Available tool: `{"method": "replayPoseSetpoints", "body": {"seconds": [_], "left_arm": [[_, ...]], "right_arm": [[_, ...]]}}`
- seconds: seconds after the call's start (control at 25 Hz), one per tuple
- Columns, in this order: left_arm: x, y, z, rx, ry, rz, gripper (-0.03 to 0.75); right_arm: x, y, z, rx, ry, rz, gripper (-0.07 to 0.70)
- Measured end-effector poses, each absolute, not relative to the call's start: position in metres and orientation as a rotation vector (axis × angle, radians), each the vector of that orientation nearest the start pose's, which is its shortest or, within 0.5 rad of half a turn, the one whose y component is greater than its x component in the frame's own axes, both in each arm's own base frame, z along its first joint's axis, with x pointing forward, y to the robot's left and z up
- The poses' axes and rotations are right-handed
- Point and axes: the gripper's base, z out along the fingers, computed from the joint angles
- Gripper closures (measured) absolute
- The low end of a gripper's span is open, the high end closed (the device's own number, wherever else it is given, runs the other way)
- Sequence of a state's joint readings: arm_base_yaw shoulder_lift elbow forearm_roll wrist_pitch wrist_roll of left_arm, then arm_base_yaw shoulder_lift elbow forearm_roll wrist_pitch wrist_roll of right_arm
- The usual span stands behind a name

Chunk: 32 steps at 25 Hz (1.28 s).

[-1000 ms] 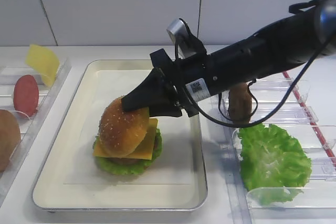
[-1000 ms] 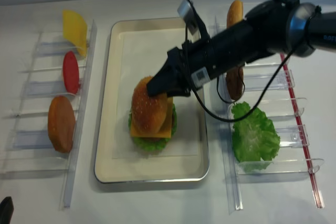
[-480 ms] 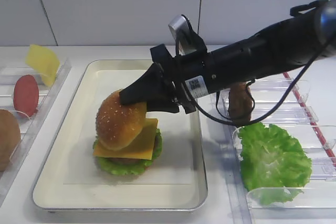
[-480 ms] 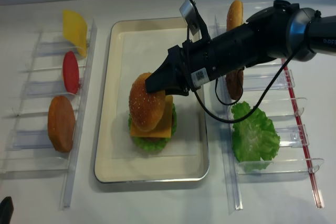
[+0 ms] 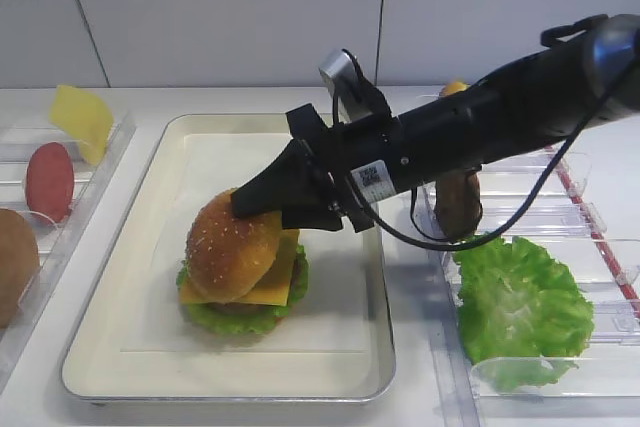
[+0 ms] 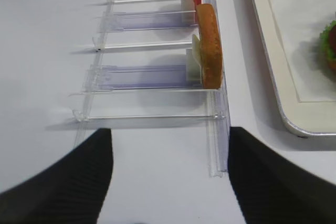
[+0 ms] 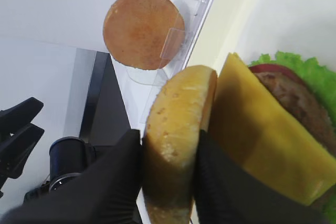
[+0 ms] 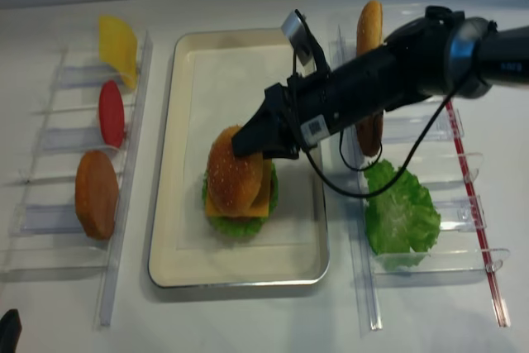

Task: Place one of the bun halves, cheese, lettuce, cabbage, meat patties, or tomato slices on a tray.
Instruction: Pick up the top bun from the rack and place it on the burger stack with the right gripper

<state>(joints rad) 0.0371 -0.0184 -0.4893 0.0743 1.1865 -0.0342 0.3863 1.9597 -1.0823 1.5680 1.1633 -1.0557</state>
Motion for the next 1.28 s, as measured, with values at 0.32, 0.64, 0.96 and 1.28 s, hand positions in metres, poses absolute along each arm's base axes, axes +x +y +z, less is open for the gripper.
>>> {"method": "replayPoseSetpoints", "body": {"seconds": [0.32, 0.64, 0.96, 1.28], "left_arm": [[-0.0126, 0.0058, 0.2645, -0.087, 2.160, 0.092, 0.242], [-0.0126, 0.0058, 0.2645, -0.087, 2.160, 0.092, 0.242], [-0.0126, 0.0058, 0.2645, -0.087, 2.160, 0.092, 0.242], [-0.0126, 0.0058, 0.2645, -0.087, 2.160, 0.092, 0.242]], "right_arm": [[0.3025, 0.2135, 0.1783, -0.472, 2.374, 1.809, 0.355], [0.3014, 0.2128, 0.1746, -0.535, 2.379, 1.772, 0.092], [0.3016, 0.2128, 0.1729, -0.559, 2.370, 1.760, -0.013], [0.3055, 0.2083, 0.1749, -0.621, 2.375, 1.724, -0.015]]}}
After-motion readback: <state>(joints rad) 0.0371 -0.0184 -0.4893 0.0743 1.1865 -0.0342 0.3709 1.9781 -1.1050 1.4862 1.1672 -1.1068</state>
